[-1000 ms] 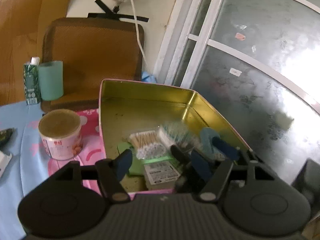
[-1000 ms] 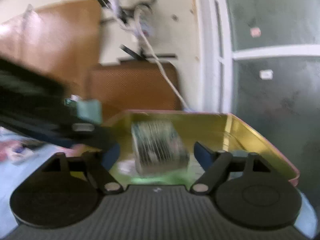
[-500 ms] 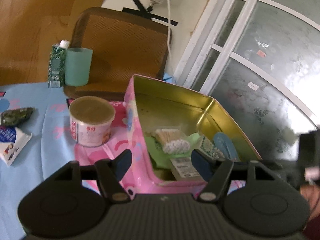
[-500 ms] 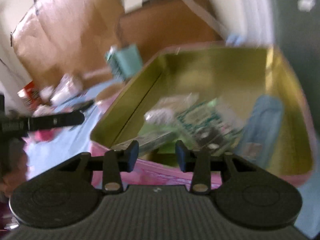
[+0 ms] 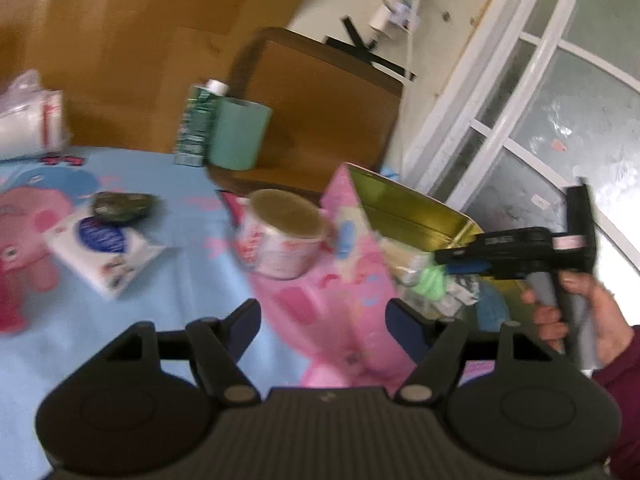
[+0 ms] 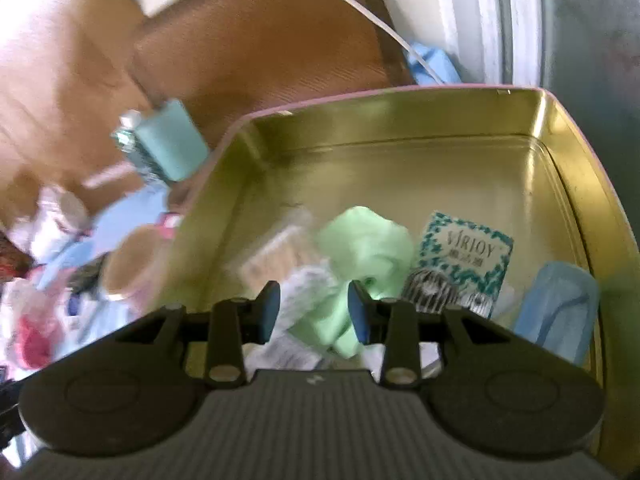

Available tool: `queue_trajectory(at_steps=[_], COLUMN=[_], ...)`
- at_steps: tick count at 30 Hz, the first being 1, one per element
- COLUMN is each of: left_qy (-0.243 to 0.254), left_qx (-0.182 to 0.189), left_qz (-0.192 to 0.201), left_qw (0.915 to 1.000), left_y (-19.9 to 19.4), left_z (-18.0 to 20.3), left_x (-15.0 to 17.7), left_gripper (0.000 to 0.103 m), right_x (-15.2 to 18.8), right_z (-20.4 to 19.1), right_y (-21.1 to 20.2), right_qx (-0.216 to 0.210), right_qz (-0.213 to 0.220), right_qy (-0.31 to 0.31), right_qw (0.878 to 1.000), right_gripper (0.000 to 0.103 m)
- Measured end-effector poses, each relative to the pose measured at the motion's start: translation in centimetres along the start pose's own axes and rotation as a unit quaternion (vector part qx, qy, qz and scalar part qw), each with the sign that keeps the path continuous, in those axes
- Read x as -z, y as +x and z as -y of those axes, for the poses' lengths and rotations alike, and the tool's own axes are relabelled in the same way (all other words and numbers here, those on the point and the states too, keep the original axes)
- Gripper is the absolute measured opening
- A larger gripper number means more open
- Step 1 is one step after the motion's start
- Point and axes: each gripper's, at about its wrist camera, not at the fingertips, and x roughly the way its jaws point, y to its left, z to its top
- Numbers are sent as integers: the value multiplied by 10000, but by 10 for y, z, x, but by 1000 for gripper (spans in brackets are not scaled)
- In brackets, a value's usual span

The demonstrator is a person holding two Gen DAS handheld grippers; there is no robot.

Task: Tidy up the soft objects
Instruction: 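Grasp the pink fuzzy toy with the left tool and lift it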

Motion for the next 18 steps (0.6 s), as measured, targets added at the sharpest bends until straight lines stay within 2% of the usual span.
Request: queue_trajectory(at_steps=[3,5,7,11,14,16,18], left_qy=[-166,-402,-605,-800,-1011,-1248,-1470], left_qx=[-222,-510,-797,-1607,-1998,-2109,-2125], left_qz=[77,109,192,524,833,1003,1111], left_qw=[9996,9978,9948,9824,9710,9643,9596], left_y=[-23,-38,-56,-93,-119,-137,-152], left_z=[-38,-67,-94,-137,-163,-180,-193], left_x=[16,28,38,52,59,64,70], left_gripper=[75,75,75,75,75,75,75], right_x=[21,41,59,86,96,106,111], right_z=[-26,-60,-99,-181,-233,-265,-288], right_y=[-39,-61,-71,-53,-16,13,38], right_qx=[-395,-663,-950,-1549,-1987,-2298,-2475], right_qz=[656,1065,1256,1142,804,536,383], right_qy=[-460,-1042,-1617,-2581,-2819,-2771,-2730], right_qw=[9960,9866,9742,9468,9352,9314,9288], right_gripper=[45,51,56,57,57,58,71])
